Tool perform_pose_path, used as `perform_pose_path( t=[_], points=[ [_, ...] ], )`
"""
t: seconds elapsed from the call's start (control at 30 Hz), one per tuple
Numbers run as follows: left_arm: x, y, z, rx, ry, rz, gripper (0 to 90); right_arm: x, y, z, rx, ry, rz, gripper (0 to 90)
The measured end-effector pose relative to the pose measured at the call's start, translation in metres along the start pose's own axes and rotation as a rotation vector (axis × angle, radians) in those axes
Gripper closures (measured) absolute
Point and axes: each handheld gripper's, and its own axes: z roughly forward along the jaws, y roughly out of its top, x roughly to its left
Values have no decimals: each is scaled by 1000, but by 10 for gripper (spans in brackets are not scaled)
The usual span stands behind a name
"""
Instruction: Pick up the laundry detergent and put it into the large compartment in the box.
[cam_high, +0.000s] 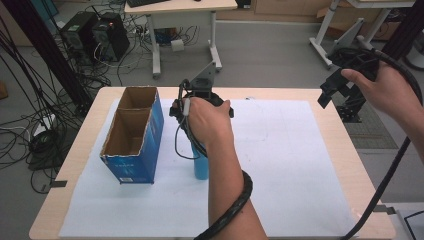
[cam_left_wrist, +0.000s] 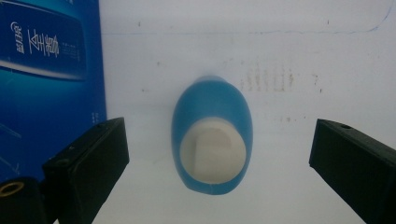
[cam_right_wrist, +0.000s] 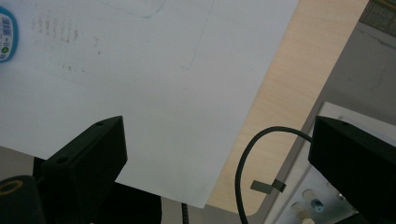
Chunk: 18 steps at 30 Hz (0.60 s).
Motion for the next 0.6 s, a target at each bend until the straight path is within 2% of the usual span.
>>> perform_pose_path(
  t=[0.3, 0.6],
  points=[
    [-1, 1, 9, 6, 3, -1, 51, -5, -3, -2, -7, 17, 7, 43],
    [-5, 0, 17, 5, 14, 6, 54, -7, -4, -1, -7, 12, 12, 43]
  ],
)
